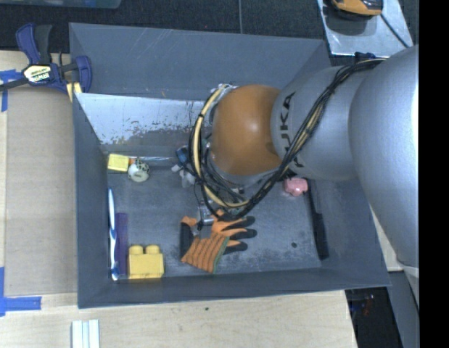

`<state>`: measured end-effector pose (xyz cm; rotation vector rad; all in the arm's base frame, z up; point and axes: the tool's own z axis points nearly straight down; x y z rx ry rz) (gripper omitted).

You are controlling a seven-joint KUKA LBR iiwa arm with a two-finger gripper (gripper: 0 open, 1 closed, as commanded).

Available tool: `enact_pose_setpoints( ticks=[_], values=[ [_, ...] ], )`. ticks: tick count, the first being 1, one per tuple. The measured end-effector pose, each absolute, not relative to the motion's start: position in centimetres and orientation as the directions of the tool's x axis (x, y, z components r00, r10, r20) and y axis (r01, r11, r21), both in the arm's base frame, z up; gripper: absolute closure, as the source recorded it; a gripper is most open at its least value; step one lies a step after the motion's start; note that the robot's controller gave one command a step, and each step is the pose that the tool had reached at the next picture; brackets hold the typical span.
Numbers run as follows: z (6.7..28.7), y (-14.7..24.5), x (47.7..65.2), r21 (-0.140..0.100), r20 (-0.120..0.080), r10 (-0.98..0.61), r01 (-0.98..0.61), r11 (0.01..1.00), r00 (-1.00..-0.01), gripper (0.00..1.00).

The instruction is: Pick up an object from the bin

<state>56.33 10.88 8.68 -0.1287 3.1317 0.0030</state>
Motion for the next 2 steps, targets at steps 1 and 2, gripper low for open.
enact_pose_setpoints(
  ticks=[1, 2],
  values=[
    [8.7, 8.6, 56.3, 0.003, -0.008, -0.057, -0.057, 0.998, -0.998, 0.0],
    [10.0, 4.9, 55.8, 0.0, -0.003, -0.136, -0.136, 0.991, -0.991, 0.0]
  ],
)
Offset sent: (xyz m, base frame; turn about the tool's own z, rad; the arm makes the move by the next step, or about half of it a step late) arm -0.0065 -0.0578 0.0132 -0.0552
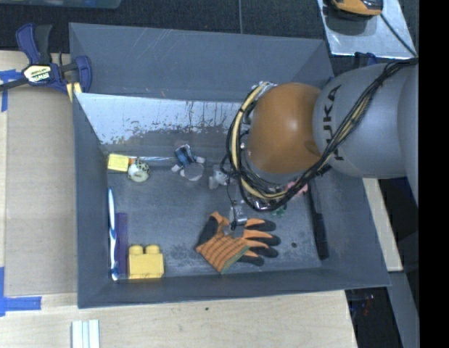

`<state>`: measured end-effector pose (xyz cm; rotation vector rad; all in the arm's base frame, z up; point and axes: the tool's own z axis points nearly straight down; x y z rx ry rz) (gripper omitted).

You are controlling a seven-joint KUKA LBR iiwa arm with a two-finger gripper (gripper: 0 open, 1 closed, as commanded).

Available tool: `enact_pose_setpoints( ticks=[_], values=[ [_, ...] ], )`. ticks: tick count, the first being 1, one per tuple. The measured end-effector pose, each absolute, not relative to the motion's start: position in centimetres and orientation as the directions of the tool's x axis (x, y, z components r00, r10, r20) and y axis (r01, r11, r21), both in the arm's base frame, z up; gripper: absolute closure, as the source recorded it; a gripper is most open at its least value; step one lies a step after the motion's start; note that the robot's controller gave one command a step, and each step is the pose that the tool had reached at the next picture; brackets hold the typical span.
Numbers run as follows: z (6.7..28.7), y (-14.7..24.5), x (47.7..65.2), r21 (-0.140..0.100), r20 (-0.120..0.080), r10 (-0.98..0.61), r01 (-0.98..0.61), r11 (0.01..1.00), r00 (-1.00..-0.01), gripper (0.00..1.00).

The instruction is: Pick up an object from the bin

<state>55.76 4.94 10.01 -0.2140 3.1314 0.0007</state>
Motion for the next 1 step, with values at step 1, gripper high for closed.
enact_pose_setpoints(
  ticks=[1],
  values=[
    [8.84, 4.52, 55.96, 0.0, -0.005, -0.39, -0.39, 0.921, -0.921, 0.0]
  ],
)
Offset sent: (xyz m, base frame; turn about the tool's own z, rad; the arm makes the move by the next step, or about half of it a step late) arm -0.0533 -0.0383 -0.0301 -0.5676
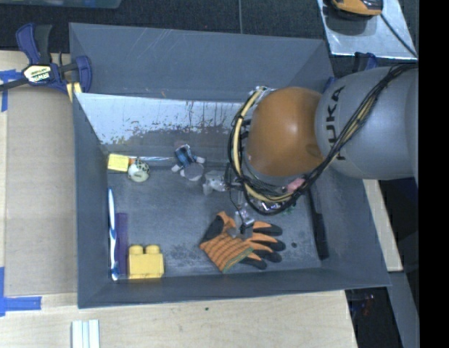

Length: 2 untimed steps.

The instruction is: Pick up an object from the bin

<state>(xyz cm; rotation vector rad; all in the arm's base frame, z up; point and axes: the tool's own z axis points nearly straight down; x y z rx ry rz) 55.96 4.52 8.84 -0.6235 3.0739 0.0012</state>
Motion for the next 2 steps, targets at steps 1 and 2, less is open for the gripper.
enact_pose_setpoints(
  ticks=[1, 2],
  values=[
    [7.16, 1.13, 50.61, -0.005, -0.011, -0.644, -0.644, 0.765, -0.765, 1.0],
    [7.19, 1.13, 50.62, -0.005, -0.011, -0.644, -0.644, 0.765, -0.765, 1.0]
  ],
)
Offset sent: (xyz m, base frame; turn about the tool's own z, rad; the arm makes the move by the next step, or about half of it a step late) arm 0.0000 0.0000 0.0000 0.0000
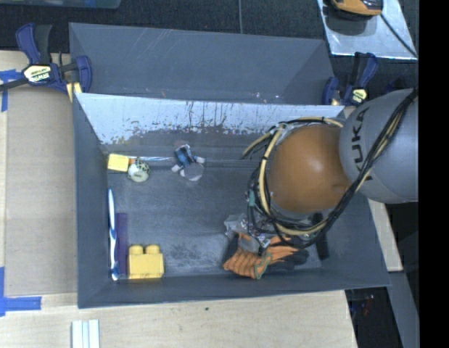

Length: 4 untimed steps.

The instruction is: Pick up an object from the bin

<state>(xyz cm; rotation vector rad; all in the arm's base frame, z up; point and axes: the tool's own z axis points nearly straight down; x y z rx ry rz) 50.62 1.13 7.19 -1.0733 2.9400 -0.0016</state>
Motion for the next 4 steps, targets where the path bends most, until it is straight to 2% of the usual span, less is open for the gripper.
enact_pose_setpoints(
  ticks=[3, 4],
  values=[
    [9.5, 1.1, 50.7, -0.008, -0.017, -0.641, -0.641, 0.768, -0.767, 1.0],
    [12.4, 1.2, 50.4, 0.0, -0.008, -0.641, -0.641, 0.768, -0.768, 1.0]
  ],
)
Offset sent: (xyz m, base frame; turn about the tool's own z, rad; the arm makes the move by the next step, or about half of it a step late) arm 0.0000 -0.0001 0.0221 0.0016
